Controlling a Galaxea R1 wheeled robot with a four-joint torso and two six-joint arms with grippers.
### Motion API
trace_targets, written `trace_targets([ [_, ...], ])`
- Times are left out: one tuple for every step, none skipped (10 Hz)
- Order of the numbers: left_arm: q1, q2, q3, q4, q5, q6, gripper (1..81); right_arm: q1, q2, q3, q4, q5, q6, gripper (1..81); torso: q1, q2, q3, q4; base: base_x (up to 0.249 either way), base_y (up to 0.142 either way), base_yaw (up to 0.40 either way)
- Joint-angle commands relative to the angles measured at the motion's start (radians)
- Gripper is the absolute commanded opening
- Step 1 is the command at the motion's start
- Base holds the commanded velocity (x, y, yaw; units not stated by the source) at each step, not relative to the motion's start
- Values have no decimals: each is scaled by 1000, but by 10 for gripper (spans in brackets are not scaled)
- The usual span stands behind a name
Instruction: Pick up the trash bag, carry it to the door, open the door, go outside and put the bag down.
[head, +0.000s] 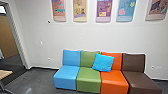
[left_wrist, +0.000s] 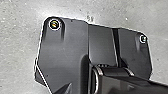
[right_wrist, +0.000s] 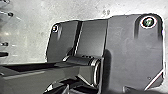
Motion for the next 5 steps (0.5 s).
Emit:
trace_targets([
  [-60, -2, 4, 4, 60, 1, 811, 41, -12, 10, -12, -48, -8, 811, 0, 0, 0, 0, 133, 65, 0],
  [-60, -2, 4, 4, 60, 1, 811, 41, -12, 10, -12, -48, -8, 811, 0, 0, 0, 0, 133, 62, 0],
  [-60, -1, 4, 4, 60, 1, 811, 41, -11, 10, -12, -48, -8, 811, 0, 0, 0, 0, 133, 0, 0],
  [-59, -3, 4, 4, 60, 1, 811, 41, -11, 10, -14, -48, -8, 811, 0, 0, 0, 0, 133, 0, 0],
  [-60, -3, 4, 4, 60, 1, 811, 41, -11, 10, -12, -48, -8, 811, 0, 0, 0, 0, 133, 0, 0],
])
